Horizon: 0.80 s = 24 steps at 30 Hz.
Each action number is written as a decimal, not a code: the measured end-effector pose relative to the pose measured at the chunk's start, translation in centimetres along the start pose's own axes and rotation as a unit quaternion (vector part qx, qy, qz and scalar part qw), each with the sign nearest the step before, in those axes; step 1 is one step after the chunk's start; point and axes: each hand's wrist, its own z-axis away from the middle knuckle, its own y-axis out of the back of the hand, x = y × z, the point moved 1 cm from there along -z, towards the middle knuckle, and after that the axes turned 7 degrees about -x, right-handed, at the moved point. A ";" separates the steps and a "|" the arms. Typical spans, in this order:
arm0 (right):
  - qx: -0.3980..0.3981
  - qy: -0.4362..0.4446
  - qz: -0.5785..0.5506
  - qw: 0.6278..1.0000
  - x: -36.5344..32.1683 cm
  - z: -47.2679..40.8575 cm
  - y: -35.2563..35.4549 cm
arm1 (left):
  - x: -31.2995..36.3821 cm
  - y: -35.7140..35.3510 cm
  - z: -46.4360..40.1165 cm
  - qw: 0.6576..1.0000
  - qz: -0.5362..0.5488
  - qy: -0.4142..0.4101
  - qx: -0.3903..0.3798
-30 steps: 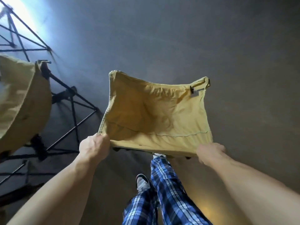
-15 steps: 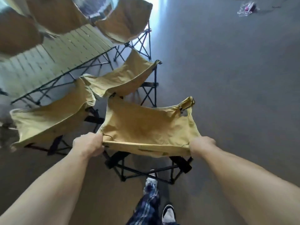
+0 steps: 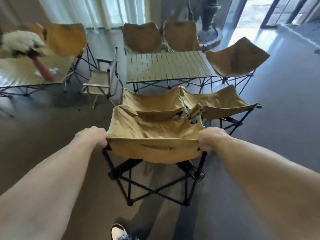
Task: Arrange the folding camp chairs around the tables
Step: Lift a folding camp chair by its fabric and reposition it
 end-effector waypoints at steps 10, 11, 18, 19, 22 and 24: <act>-0.037 0.099 0.049 0.993 -31.9 -1.7 12.4 | -32.0 -6.0 -3.7 0.989 0.068 0.124 -0.030; -0.033 0.114 0.047 0.992 -34.4 -1.9 13.3 | -34.5 -6.1 -4.0 0.988 0.072 0.134 -0.027; 0.044 0.185 0.119 0.975 -51.5 -2.0 20.5 | -51.3 -7.9 -7.5 0.975 0.107 0.194 -0.035; 0.051 0.187 0.122 0.973 -53.1 -2.3 21.6 | -52.8 -8.0 -8.3 0.973 0.109 0.199 -0.027; 0.067 0.201 0.132 0.969 -58.0 -4.3 24.9 | -57.1 -7.9 -11.7 0.971 0.117 0.210 -0.002; 0.078 0.208 0.130 0.966 -61.5 -6.9 27.5 | -59.9 -7.3 -15.3 0.969 0.117 0.218 0.011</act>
